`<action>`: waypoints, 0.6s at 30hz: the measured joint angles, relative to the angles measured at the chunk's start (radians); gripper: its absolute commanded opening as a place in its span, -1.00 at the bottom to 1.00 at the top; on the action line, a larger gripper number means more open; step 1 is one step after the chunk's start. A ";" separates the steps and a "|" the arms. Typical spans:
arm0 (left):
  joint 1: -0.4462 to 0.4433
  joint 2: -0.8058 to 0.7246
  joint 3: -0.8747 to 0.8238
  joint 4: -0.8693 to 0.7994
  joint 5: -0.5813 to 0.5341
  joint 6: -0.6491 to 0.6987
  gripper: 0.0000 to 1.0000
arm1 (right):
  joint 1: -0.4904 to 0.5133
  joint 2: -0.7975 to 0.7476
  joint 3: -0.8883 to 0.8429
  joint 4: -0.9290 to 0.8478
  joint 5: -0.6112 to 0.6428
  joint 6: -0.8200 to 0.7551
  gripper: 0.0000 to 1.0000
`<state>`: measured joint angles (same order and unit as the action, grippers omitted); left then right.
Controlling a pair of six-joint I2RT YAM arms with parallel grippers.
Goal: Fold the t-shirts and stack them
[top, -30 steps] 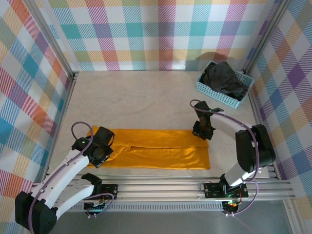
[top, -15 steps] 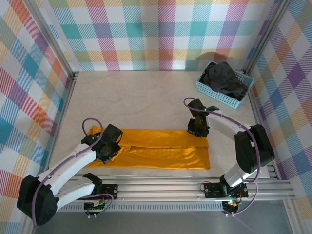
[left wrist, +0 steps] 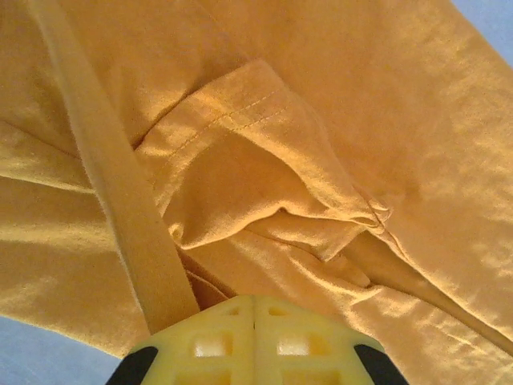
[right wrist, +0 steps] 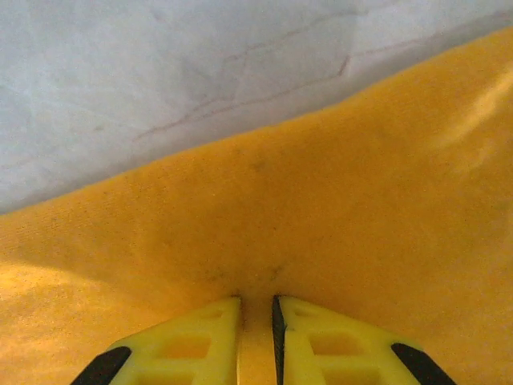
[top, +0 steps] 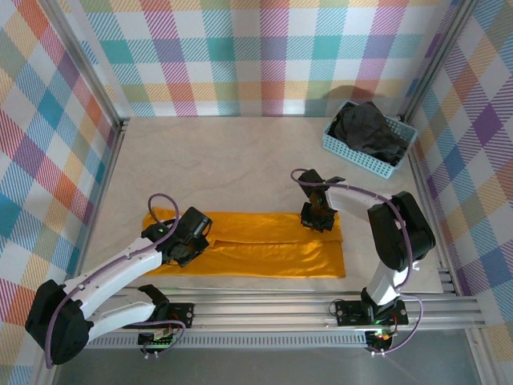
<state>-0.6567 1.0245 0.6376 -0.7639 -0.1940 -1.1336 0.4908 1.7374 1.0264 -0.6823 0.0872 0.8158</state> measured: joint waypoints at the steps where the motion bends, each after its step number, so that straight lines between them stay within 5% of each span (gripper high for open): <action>1: 0.000 -0.002 0.000 0.000 -0.003 -0.001 -1.00 | -0.006 0.001 0.002 0.000 -0.006 0.003 -0.62; 5: 0.000 -0.023 0.000 -0.018 -0.021 -0.008 0.07 | -0.033 0.004 0.004 0.001 -0.026 0.008 -0.62; 7: 0.000 -0.031 0.002 -0.040 -0.034 -0.007 0.32 | -0.048 0.008 0.008 0.000 -0.029 0.007 -0.62; 13: 0.025 -0.085 0.092 -0.106 -0.057 0.019 0.34 | -0.131 0.012 0.014 -0.003 -0.035 -0.016 -0.62; 18: 0.225 -0.096 0.143 -0.055 0.035 0.088 0.13 | -0.230 0.051 0.068 -0.031 -0.036 -0.061 -0.62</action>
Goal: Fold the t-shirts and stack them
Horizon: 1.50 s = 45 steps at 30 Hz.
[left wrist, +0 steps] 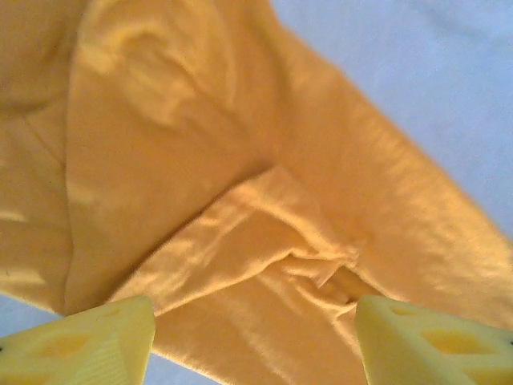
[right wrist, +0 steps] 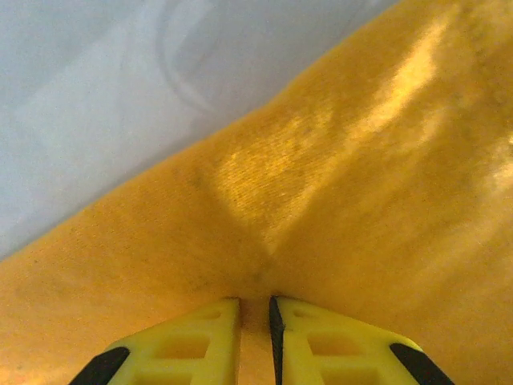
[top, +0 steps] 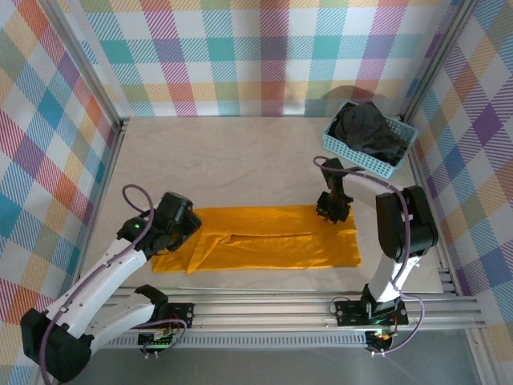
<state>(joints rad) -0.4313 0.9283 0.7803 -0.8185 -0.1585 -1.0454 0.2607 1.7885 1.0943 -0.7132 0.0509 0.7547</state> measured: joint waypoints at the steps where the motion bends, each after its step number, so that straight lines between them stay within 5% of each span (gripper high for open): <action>1: 0.062 0.018 0.000 0.014 0.032 0.021 0.12 | -0.024 0.008 0.009 -0.004 -0.001 -0.011 -0.62; 5: 0.257 0.147 0.000 0.103 0.148 0.104 0.09 | -0.114 0.027 0.034 -0.011 -0.018 -0.060 -0.60; 11: 0.328 0.385 0.038 0.259 0.268 0.206 -0.35 | -0.138 0.034 0.071 -0.017 -0.003 -0.150 -0.41; 15: 0.256 0.388 0.043 0.262 0.278 0.195 -0.43 | -0.083 -0.024 0.074 -0.042 0.030 -0.178 -0.33; 20: 0.009 0.335 0.064 0.267 0.223 0.211 -0.15 | -0.016 -0.168 0.057 -0.046 0.036 -0.183 -0.28; 30: -0.010 0.611 0.104 0.380 0.225 0.364 -0.14 | 0.146 -0.327 -0.022 -0.037 -0.064 -0.160 -0.15; 40: -0.050 0.652 0.110 0.453 0.229 0.396 -0.34 | 0.181 -0.428 -0.042 -0.042 -0.113 -0.127 -0.15; 45: -0.065 0.652 0.074 0.481 0.240 0.386 -0.73 | 0.182 -0.428 -0.042 -0.046 -0.113 -0.119 -0.16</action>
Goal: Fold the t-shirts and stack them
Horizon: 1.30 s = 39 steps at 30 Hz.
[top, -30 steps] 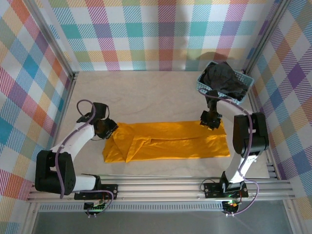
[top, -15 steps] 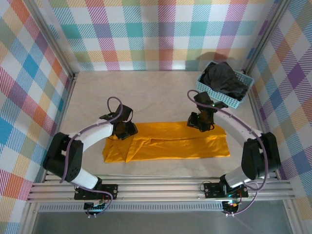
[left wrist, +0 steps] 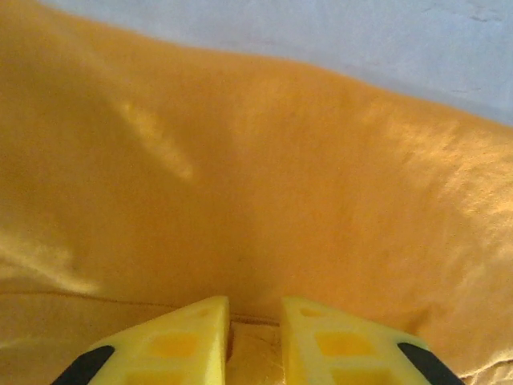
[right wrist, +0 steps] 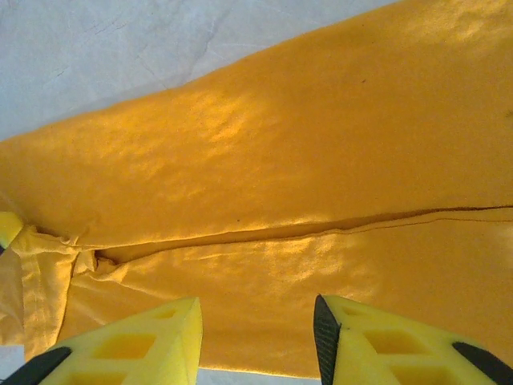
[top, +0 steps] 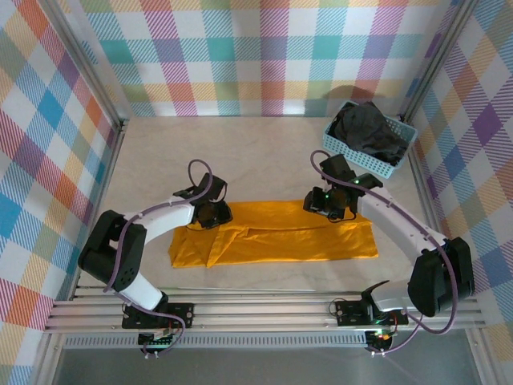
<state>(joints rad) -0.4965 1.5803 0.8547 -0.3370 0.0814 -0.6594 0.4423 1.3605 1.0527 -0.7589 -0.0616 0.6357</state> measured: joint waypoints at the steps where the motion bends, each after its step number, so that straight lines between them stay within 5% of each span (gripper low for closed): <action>1: 0.000 0.000 -0.002 -0.001 0.003 -0.003 -0.80 | 0.000 0.000 0.000 0.000 0.000 0.002 -0.16; 5: 0.000 0.000 -0.002 0.000 0.004 -0.005 -1.00 | 0.001 0.002 0.000 -0.006 0.000 0.003 -0.16; 19: -0.105 -0.149 -0.002 -0.064 -0.014 -0.074 -1.00 | 0.001 0.006 0.000 -0.014 0.000 0.003 -0.16; 36: -0.299 -0.061 0.006 -0.083 -0.043 -0.260 -1.00 | 0.001 0.012 0.000 -0.013 0.000 0.003 -0.16; 38: -0.312 -0.042 0.008 -0.080 -0.048 -0.275 -0.82 | 0.001 0.012 0.000 -0.013 0.000 0.003 -0.16; 39: -0.319 -0.035 0.008 -0.079 -0.048 -0.282 -0.57 | 0.001 0.012 0.000 -0.013 0.000 0.003 -0.16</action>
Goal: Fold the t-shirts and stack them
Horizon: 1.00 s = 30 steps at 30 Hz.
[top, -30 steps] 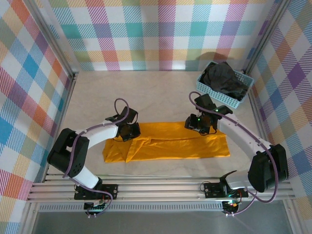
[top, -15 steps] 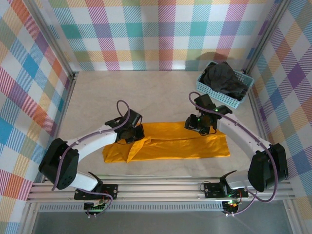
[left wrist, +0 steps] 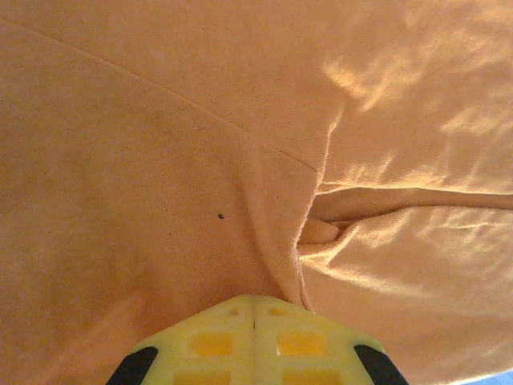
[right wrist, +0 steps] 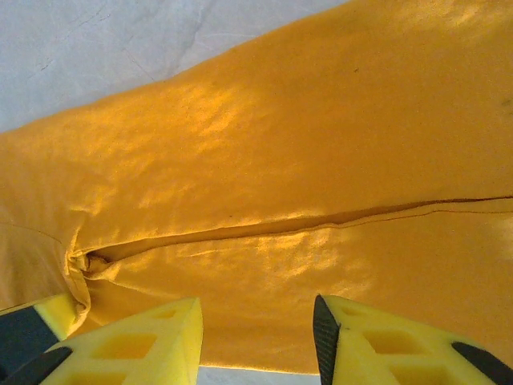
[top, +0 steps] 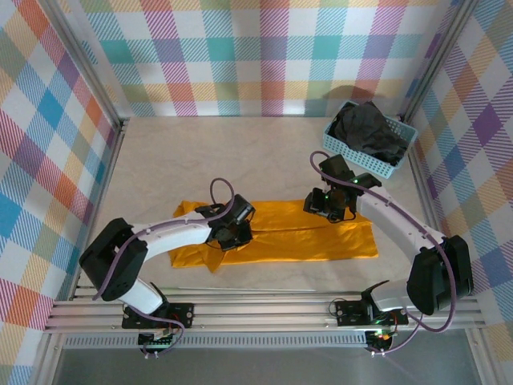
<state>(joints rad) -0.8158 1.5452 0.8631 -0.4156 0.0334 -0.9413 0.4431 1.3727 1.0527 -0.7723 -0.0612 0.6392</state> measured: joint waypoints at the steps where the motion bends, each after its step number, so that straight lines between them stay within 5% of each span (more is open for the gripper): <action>1: -0.006 0.006 0.000 0.002 0.000 -0.009 -0.37 | 0.000 0.000 0.000 0.000 0.000 0.000 -0.16; 4: -0.028 0.015 0.000 0.014 0.005 -0.029 -0.20 | 0.000 0.000 0.000 0.000 0.000 0.000 -0.16; 12: -0.037 0.002 -0.007 0.107 0.056 -0.084 -0.23 | 0.000 0.001 -0.007 0.005 -0.004 0.000 -0.16; 15: 0.000 -0.113 -0.055 0.080 0.050 -0.090 -0.26 | 0.000 0.001 -0.013 0.021 -0.021 -0.001 -0.14; 21: 0.318 -0.472 -0.147 -0.060 0.013 -0.008 -0.27 | 0.033 0.016 -0.057 0.094 -0.112 -0.004 -0.14; 24: 0.488 -0.536 -0.219 -0.098 0.023 0.043 -0.28 | 0.054 0.047 -0.083 0.153 -0.176 0.005 -0.15; 30: 0.591 -0.502 -0.330 -0.127 0.073 0.106 -0.33 | 0.076 0.104 -0.095 0.199 -0.234 0.023 -0.16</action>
<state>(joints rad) -0.2253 1.0428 0.5331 -0.5430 0.1062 -0.8356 0.5186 1.4765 0.9581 -0.5735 -0.2955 0.6617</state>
